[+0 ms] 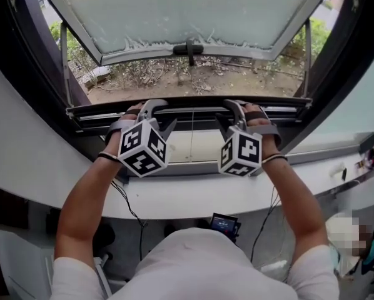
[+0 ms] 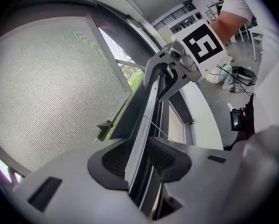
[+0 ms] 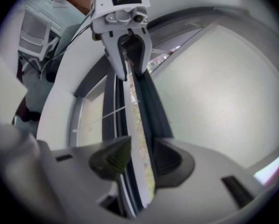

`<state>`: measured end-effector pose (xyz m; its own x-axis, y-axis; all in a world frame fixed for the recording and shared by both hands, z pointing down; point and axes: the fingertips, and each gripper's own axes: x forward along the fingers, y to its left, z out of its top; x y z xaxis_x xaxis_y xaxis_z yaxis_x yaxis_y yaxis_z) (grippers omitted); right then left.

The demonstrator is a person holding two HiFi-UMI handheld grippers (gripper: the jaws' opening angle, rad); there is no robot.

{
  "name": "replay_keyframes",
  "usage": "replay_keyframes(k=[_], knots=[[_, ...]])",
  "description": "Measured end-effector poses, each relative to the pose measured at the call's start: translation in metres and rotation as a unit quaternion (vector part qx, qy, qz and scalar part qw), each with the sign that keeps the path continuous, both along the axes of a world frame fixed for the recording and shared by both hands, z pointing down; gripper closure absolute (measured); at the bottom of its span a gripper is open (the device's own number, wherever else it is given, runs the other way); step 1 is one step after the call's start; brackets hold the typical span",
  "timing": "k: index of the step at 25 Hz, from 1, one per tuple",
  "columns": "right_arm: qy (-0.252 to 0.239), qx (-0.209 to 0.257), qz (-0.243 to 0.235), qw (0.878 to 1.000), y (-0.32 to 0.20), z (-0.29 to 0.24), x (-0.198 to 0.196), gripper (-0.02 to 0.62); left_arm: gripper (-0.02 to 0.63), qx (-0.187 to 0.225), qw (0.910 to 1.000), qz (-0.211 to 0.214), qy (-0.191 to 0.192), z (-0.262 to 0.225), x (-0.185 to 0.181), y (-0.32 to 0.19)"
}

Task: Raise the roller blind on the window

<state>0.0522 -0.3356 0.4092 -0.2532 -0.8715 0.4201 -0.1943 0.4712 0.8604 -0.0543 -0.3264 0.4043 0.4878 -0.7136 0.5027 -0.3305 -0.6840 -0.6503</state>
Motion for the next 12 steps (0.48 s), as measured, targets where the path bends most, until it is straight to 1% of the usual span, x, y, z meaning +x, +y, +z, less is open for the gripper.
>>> replay_keyframes(k=[5, 12], knots=[[0.005, -0.001, -0.001, 1.000, 0.002, 0.002, 0.000, 0.445, 0.471, -0.003, 1.0000, 0.000, -0.004, 0.001, 0.000, 0.001], [-0.005, 0.019, -0.003, 1.000, -0.001, -0.017, 0.000, 0.445, 0.471, 0.010, 0.9999, -0.001, -0.002, -0.017, 0.000, -0.001]])
